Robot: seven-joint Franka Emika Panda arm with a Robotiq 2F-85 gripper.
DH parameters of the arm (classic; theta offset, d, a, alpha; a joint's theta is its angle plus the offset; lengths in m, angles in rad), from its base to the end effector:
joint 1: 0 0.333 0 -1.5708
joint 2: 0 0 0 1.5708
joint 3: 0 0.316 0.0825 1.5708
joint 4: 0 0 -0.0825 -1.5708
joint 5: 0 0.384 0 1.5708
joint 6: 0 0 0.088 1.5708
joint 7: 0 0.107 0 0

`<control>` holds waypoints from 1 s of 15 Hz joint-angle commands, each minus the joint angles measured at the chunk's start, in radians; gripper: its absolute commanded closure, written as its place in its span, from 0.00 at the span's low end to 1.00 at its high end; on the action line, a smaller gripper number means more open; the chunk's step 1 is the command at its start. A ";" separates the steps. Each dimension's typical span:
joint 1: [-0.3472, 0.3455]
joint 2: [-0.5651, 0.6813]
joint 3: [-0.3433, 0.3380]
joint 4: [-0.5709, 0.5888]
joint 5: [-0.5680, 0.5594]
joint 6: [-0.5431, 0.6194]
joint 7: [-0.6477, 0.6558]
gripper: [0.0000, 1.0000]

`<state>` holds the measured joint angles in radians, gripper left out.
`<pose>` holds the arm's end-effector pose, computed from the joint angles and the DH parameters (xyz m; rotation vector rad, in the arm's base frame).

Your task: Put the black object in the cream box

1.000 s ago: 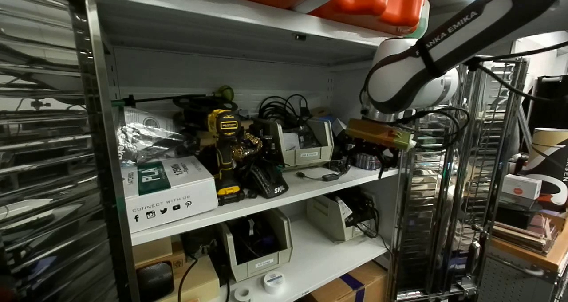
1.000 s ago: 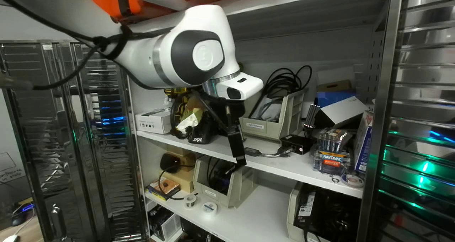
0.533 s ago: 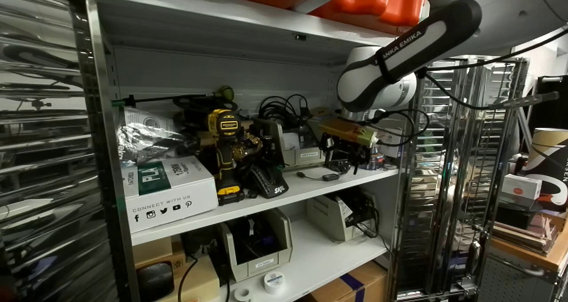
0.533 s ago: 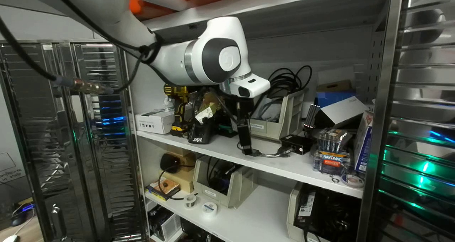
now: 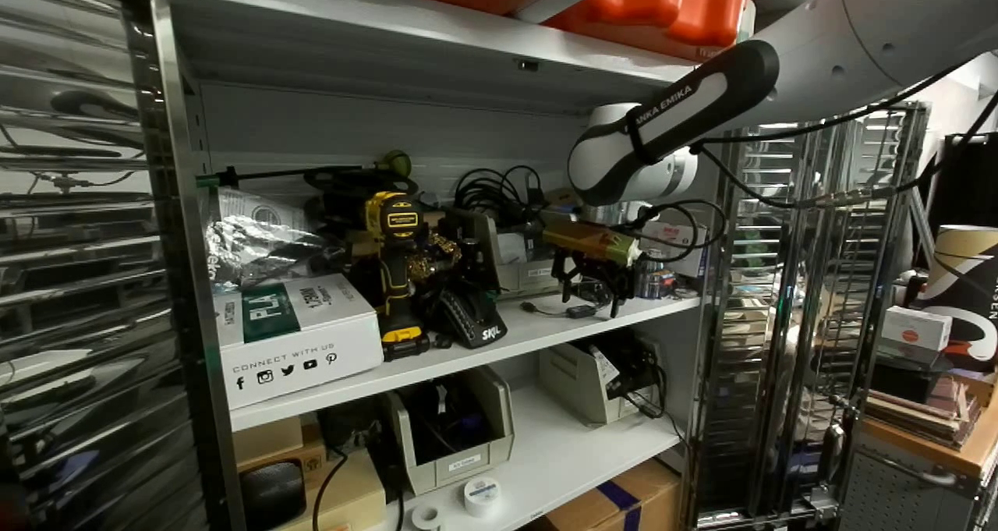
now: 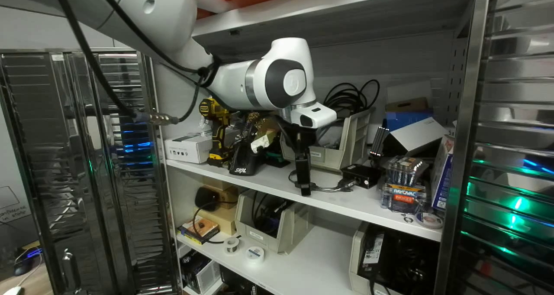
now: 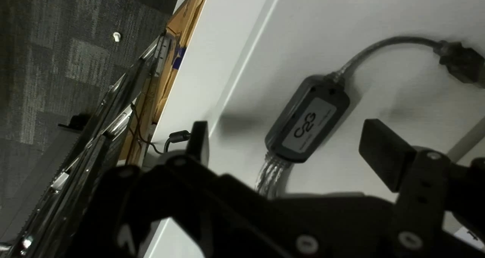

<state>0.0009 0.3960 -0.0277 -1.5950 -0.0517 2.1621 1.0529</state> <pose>0.6870 -0.0181 0.4211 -2.6763 1.5528 -0.2737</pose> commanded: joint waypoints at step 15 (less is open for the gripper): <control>0.022 0.006 -0.037 0.091 -0.008 -0.282 -0.186 0.88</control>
<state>0.0142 0.4453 -0.0481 -1.4750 -0.0555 1.9209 0.9115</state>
